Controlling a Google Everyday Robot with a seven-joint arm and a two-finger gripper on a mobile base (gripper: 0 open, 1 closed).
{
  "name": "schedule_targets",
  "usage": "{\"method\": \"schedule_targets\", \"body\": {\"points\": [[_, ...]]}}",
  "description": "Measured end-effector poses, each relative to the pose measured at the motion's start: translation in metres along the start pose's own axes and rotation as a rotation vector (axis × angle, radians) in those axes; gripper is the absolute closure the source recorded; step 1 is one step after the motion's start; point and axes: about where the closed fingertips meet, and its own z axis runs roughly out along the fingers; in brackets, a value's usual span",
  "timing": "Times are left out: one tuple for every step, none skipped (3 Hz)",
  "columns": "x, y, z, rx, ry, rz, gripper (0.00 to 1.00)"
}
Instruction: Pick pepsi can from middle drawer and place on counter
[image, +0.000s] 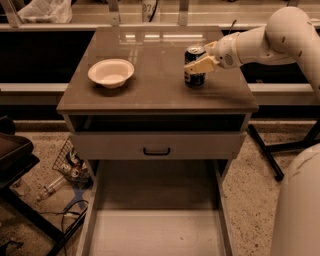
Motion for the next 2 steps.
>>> {"method": "schedule_targets", "body": {"points": [[-0.0002,0.0003,0.0008,-0.001,0.0,0.0,0.45],[-0.0002,0.0017,0.0041,-0.007,0.0,0.0,0.22]]}}
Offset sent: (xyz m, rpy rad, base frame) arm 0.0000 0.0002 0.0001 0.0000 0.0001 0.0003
